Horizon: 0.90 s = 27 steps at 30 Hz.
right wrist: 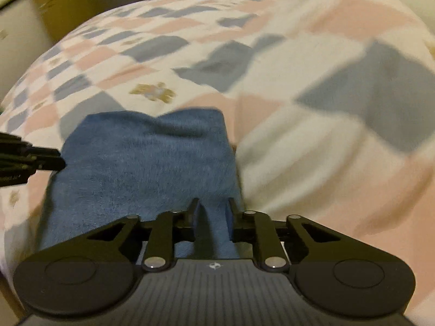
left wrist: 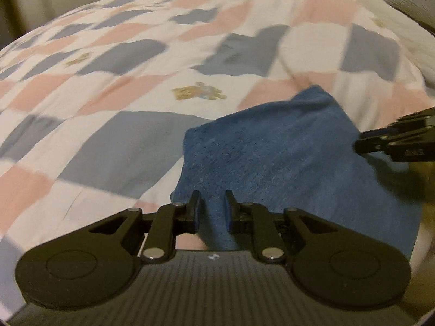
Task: Fold clothes
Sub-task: 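Release the jeans and withdraw both grippers above the folded bundle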
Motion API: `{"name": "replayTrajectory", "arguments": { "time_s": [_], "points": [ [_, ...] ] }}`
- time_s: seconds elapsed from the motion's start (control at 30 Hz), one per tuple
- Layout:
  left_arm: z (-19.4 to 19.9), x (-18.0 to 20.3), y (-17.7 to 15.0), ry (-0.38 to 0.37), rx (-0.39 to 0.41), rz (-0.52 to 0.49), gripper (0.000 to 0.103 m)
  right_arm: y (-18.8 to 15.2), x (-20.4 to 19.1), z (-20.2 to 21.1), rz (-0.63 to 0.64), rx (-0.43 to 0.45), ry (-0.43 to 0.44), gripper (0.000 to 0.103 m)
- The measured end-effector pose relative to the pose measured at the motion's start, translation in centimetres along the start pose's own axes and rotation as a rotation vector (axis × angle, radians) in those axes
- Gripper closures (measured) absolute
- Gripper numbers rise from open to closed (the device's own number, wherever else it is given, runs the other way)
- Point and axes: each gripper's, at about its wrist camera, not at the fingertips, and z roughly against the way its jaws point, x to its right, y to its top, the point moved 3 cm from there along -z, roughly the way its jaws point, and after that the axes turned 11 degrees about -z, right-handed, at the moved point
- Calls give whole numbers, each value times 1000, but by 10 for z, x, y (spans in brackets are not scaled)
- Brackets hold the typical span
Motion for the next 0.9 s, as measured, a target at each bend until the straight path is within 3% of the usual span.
{"name": "replayTrajectory", "arguments": {
  "time_s": [0.17, 0.3, 0.37, 0.47, 0.57, 0.7, 0.8, 0.9],
  "points": [
    [10, 23, 12, 117, -69, 79, 89, 30, -8, -3, 149, 4, 141, 81],
    [-3, 33, 7, 154, -150, 184, 89, 38, -10, -35, 251, -33, 164, 85],
    [-4, 38, 4, 188, -169, 203, 88, 40, -5, -41, 242, -48, 177, 88],
    [4, 41, 3, 221, -197, 235, 88, 41, -2, -28, 236, -34, 191, 89],
    [23, 45, -2, 236, -214, 271, 88, 33, 1, 4, 216, -24, 223, 80],
    [44, 58, -15, 206, -206, 317, 88, 6, 4, 37, 197, -74, 266, 81],
    [42, 63, -23, 212, -227, 332, 88, -20, 8, 23, 191, -167, 231, 82],
    [40, 69, -31, 218, -248, 347, 86, -30, 9, 1, 199, -196, 204, 86]
  ]
}}
